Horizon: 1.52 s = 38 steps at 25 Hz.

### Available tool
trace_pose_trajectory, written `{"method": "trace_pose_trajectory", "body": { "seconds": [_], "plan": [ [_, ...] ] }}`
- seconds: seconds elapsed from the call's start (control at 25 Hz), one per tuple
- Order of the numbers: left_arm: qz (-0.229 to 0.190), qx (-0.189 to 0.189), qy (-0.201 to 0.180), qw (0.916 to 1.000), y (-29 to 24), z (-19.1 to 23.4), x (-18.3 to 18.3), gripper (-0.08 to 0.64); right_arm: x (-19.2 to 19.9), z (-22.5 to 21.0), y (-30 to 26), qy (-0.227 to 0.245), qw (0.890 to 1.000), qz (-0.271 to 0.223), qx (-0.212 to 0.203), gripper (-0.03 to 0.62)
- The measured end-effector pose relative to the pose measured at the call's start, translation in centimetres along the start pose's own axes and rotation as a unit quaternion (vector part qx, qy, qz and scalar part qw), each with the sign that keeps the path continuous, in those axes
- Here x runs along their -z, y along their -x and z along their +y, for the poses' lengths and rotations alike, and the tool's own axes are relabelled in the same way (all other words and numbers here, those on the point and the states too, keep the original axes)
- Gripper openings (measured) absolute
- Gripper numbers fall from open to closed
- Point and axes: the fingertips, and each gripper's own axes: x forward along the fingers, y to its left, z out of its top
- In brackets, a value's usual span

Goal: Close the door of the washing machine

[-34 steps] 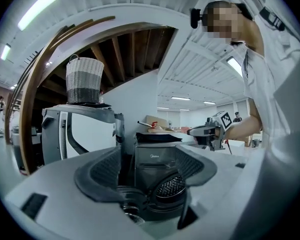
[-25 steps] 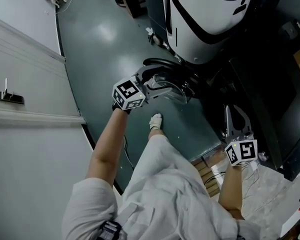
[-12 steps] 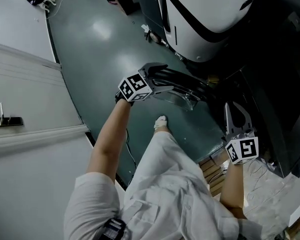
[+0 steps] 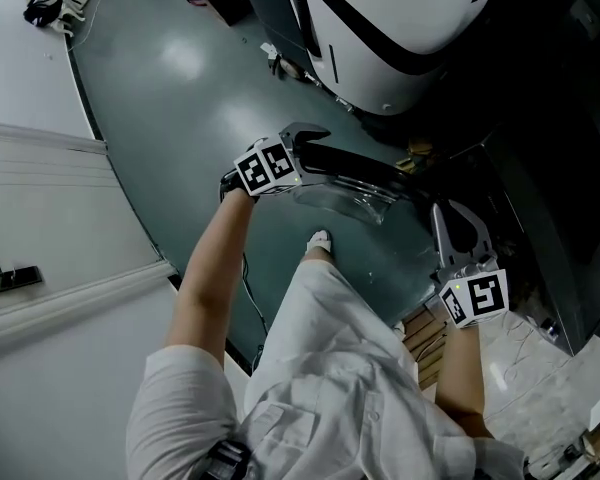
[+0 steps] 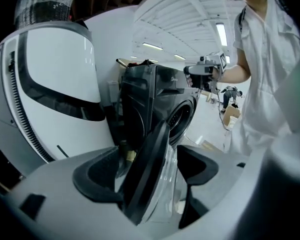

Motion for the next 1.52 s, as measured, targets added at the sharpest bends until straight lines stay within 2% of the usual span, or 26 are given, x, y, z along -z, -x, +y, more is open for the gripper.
{"method": "trace_pose_trajectory", "body": {
  "seconds": [0.28, 0.64, 0.92, 1.24, 1.52],
  "plan": [
    [0.034, 0.021, -0.014, 0.9991, -2.1, -0.8, 1.1, 0.356, 0.2, -0.2, -0.4, -0.006, 1.000, -0.002, 0.003, 0.032],
    [0.054, 0.004, 0.004, 0.9985, -1.9, -2.6, 1.7, 0.356, 0.0, 0.6, 1.8, -0.013, 1.000, -0.006, -0.001, 0.032],
    [0.070, -0.018, 0.023, 0.9971, -1.5, -6.0, 2.8, 0.356, 0.0, 1.8, 4.6, -0.019, 1.000, -0.008, -0.008, 0.032],
    [0.069, -0.054, 0.078, 0.9931, -1.4, -10.6, 3.3, 0.356, -0.8, 3.0, 10.0, -0.025, 0.999, -0.019, -0.007, 0.032],
    [0.047, -0.088, 0.116, 0.9882, -2.0, -14.6, 2.7, 0.356, -0.9, 3.5, 15.0, -0.015, 1.000, -0.027, -0.004, 0.032]
  ]
}}
